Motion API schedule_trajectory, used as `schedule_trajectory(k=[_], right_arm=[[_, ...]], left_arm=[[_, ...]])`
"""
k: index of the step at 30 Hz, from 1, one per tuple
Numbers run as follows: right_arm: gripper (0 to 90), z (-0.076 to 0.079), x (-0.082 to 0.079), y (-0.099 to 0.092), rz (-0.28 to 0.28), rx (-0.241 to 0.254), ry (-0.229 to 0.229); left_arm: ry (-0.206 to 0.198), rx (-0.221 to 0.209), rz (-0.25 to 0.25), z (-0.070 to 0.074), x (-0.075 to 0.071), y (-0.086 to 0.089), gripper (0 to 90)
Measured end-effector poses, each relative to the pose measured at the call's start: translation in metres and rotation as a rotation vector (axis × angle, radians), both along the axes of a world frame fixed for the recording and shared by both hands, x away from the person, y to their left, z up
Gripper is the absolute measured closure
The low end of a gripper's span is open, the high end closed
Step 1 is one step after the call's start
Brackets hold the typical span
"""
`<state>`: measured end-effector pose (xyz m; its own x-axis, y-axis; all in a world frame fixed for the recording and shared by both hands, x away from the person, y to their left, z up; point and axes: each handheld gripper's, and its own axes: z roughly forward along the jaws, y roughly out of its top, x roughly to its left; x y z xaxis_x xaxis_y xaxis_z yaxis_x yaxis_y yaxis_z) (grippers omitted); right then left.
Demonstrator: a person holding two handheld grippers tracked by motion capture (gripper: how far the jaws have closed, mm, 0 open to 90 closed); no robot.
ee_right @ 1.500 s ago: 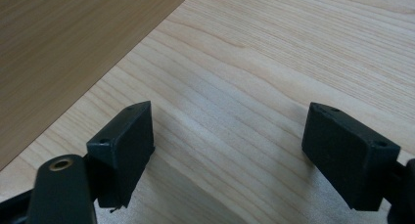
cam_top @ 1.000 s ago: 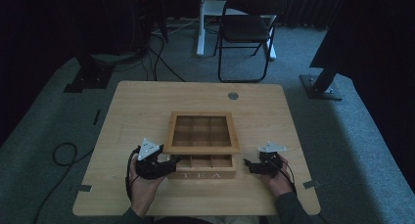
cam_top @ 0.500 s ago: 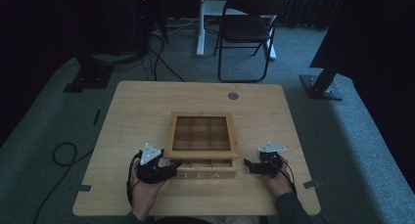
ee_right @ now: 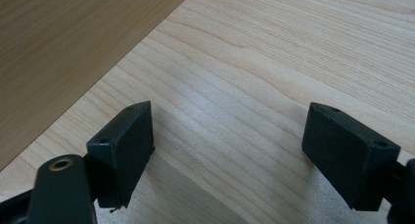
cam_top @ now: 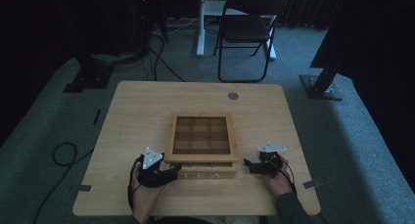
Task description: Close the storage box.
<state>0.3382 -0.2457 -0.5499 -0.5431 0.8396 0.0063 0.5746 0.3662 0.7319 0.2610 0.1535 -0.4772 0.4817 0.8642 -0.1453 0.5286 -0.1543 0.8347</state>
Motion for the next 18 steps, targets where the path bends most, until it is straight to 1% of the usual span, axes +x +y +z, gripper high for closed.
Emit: schedule_trajectory(k=[10, 14, 18], right_arm=[[19.0, 0.0, 0.0, 0.0, 0.0, 0.0, 0.0], [19.0, 0.0, 0.0001, -0.0001, 0.001, 0.0, -0.001], [19.0, 0.0, 0.0001, -0.0001, 0.002, -0.001, -0.002]], left_arm=[[0.002, 0.006, -0.001, -0.002, -0.0031, 0.0001, 29.5], [0.013, 0.013, -0.002, -0.0067, -0.005, -0.0002, 29.5], [0.011, 0.023, -0.006, -0.0088, -0.0072, -0.0005, 29.5]])
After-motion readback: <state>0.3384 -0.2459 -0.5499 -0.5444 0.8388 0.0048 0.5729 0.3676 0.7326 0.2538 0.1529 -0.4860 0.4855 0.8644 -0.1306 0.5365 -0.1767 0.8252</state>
